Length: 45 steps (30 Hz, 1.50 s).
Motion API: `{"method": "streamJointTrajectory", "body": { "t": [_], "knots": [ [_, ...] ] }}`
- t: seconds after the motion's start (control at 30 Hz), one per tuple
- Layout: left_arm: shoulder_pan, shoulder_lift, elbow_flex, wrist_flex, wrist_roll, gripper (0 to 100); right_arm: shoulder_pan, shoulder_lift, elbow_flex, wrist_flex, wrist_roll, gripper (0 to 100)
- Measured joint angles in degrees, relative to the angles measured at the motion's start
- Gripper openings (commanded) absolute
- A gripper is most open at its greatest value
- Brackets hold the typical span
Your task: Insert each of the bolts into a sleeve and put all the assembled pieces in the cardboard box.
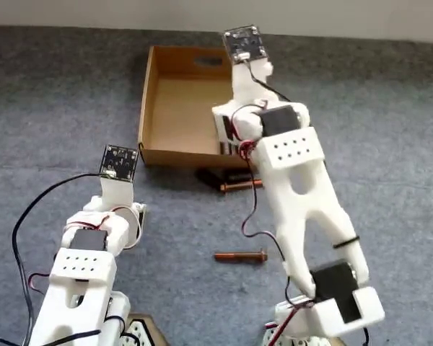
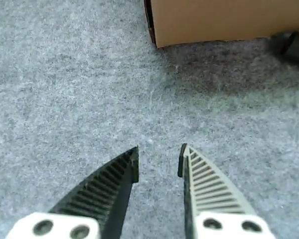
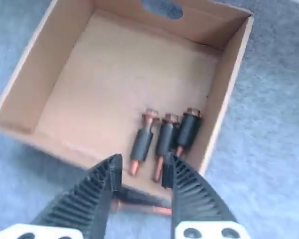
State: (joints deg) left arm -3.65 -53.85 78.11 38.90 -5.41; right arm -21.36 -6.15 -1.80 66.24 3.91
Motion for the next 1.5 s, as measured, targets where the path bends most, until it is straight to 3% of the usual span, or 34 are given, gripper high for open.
{"method": "streamJointTrajectory", "body": {
  "t": [0.33,0.53,0.67,1.0,1.5],
  "knots": [
    [0.0,0.0,0.0,0.0,0.0,15,-0.1,-0.9,0.0,15.6,5.6,13.0],
    [0.0,0.0,0.0,0.0,0.0,15,-6.3,-1.7,6.6,18.3,13.6,13.0],
    [0.0,0.0,0.0,0.0,0.0,15,-11.3,-1.7,16.8,11.0,15.9,13.0],
    [0.0,0.0,0.0,0.0,0.0,15,-12.0,-1.3,33.4,-16.8,21.4,13.0],
    [0.0,0.0,0.0,0.0,0.0,15,-8.7,19.1,19.7,-21.0,22.7,13.0]
  ]
}}
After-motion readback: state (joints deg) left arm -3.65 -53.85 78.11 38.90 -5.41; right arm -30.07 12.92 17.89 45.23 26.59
